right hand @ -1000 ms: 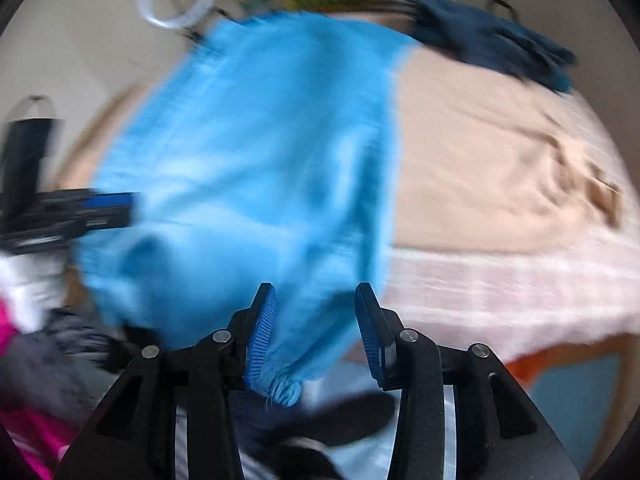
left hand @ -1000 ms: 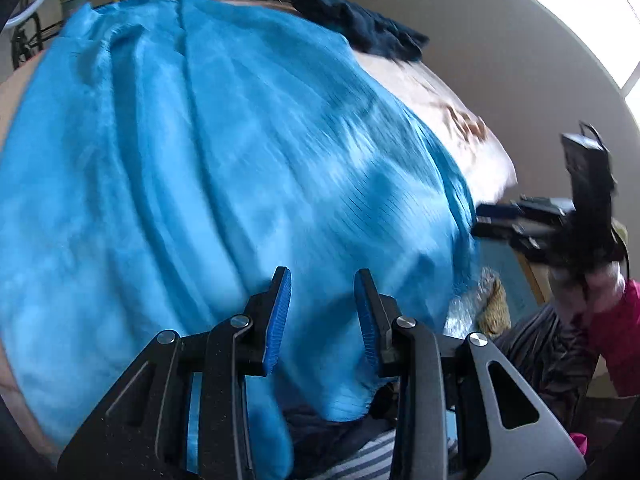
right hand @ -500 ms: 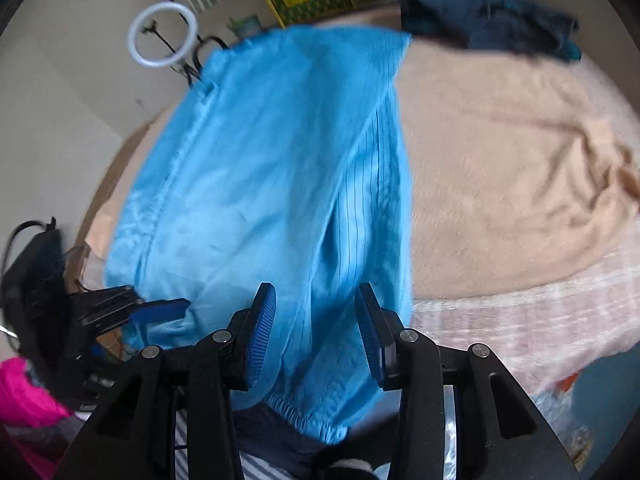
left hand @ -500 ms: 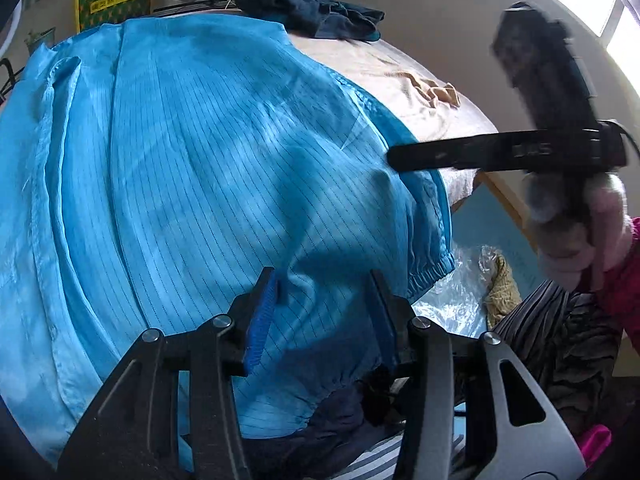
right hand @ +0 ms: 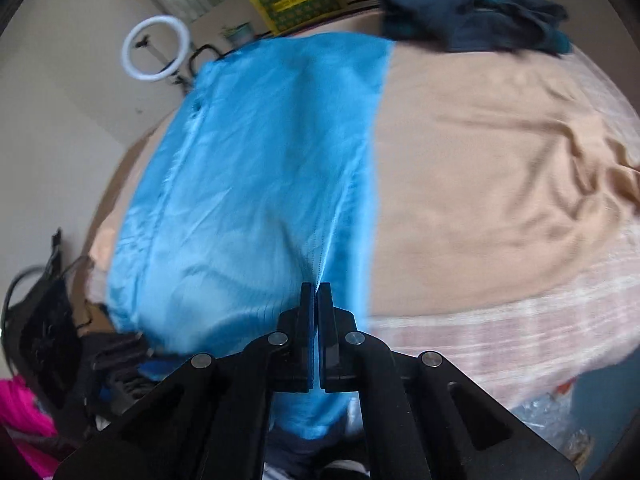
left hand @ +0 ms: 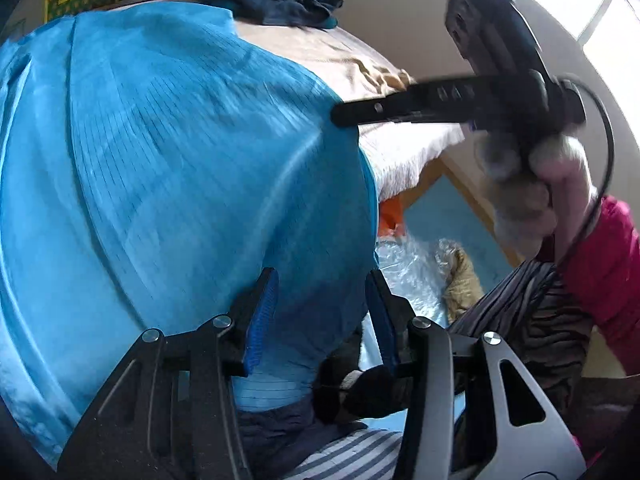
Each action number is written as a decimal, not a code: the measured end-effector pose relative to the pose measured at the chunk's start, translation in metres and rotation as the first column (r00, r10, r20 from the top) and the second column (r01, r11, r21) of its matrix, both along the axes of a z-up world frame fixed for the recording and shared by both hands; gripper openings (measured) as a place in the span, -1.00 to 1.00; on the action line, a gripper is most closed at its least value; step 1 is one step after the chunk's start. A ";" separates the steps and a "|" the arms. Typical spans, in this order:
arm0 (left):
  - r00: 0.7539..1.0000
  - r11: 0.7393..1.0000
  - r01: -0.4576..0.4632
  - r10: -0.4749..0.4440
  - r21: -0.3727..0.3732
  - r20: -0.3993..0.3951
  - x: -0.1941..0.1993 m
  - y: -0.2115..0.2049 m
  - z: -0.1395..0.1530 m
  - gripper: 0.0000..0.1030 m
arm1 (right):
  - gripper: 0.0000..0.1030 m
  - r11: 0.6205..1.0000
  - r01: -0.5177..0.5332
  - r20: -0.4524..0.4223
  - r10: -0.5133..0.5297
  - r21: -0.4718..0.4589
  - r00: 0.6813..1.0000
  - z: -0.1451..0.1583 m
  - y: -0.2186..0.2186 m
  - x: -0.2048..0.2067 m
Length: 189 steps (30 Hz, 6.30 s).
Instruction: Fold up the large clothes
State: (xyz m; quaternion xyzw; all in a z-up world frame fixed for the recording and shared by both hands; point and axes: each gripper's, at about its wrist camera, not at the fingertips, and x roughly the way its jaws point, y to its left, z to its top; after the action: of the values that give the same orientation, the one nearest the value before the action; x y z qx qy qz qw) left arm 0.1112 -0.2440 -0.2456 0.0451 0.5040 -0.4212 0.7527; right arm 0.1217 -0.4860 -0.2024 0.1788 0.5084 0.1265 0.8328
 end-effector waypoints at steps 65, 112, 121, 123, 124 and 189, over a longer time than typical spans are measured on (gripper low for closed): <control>0.926 0.898 -0.377 0.368 -0.225 -0.083 0.038 -0.023 0.046 -0.99 | 0.11 0.865 0.220 -0.046 -0.224 0.451 0.974 -0.036 -0.066 0.158; 0.744 0.709 -0.663 0.587 -0.241 -0.319 0.028 0.201 -0.019 -1.00 | -0.66 0.990 -0.133 0.208 0.120 0.052 0.971 0.056 0.167 0.220; 0.746 0.713 -0.660 0.584 -0.239 -0.319 0.022 0.205 -0.021 -1.00 | 0.16 0.986 -0.004 0.059 -0.006 0.169 0.998 0.011 0.125 0.251; 0.745 0.712 -0.661 0.584 -0.239 -0.323 0.025 0.208 -0.020 -1.00 | 0.15 0.995 -0.052 0.067 0.046 0.087 0.997 0.008 0.141 0.254; 0.745 0.711 -0.661 0.582 -0.241 -0.326 0.025 0.209 -0.020 -1.00 | 0.15 0.995 -0.079 0.076 0.074 0.060 0.994 0.009 0.145 0.251; 0.656 0.642 -0.755 0.732 -0.136 -0.186 0.010 0.313 -0.002 0.06 | -0.01 0.954 -0.294 -0.037 0.296 0.062 0.954 -0.049 0.106 -0.010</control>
State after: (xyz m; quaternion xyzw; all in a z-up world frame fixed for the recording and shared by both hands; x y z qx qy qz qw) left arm 0.1216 0.0686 -0.2476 -0.2665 0.4747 -0.1250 0.8295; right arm 0.1121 -0.3800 -0.2512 0.1270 0.5445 0.2596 0.7874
